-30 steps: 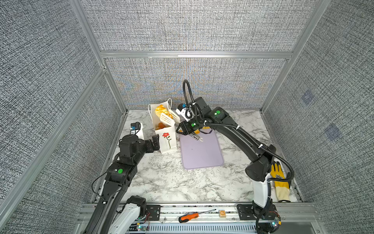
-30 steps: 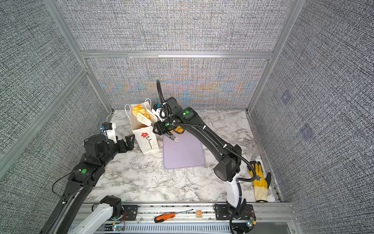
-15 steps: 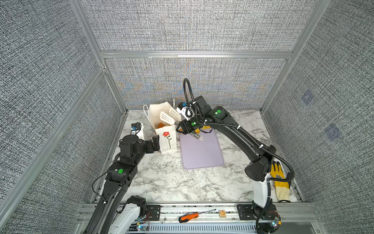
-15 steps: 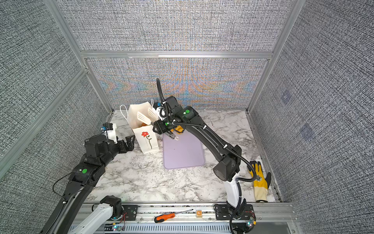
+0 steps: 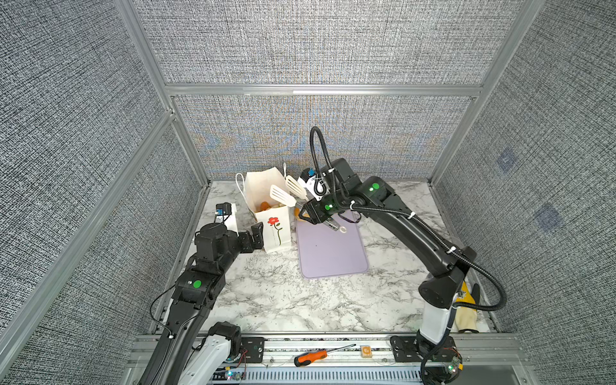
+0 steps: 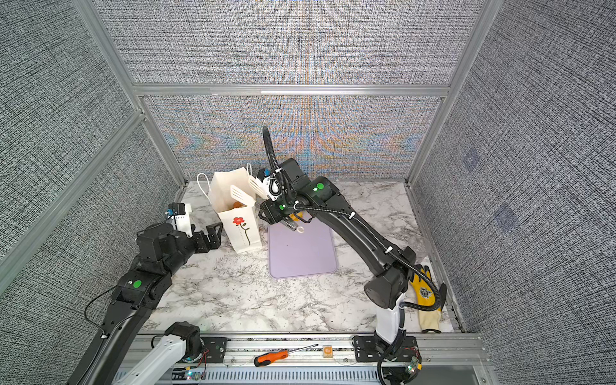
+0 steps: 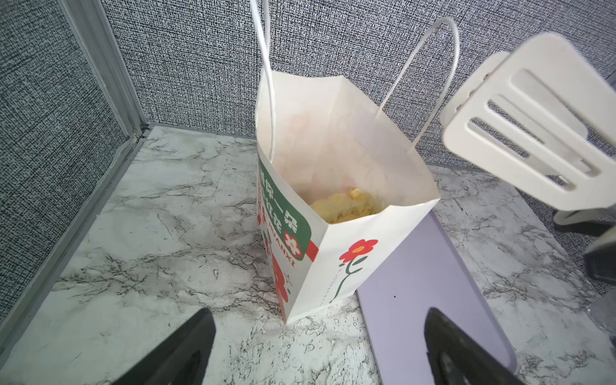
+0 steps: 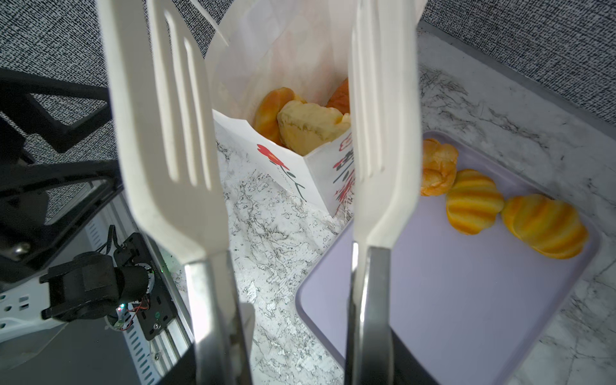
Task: Pack bread into a paper bag
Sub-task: Rotate the bread on the tray.
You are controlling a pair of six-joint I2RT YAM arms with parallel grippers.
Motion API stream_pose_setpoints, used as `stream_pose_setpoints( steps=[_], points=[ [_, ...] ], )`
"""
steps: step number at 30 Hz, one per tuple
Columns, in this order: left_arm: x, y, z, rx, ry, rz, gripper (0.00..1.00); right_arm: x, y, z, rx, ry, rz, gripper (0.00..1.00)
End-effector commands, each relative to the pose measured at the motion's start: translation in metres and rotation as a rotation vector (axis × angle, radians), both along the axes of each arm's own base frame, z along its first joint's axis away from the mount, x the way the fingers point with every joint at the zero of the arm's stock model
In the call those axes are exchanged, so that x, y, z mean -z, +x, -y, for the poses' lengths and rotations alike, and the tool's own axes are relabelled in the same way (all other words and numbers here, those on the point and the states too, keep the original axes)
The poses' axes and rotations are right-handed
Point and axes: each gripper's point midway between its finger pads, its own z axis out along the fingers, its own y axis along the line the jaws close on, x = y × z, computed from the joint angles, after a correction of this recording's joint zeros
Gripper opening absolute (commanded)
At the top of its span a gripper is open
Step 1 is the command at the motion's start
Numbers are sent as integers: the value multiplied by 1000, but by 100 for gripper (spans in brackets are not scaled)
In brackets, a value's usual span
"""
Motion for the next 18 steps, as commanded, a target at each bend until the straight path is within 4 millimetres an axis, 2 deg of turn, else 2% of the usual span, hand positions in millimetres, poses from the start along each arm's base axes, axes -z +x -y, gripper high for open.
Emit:
stream_pose_setpoints(
  steps=[1,9,18],
  points=[
    [-11,1,6,23,-23,35,99,-3,1,12,16,-24,36,56],
    [-11,2,28,68,-6,42,96,5,1,48,97,-67,34,56],
    [-17,0,36,34,29,69,96,25,1,91,195,-89,8,55]
  ],
)
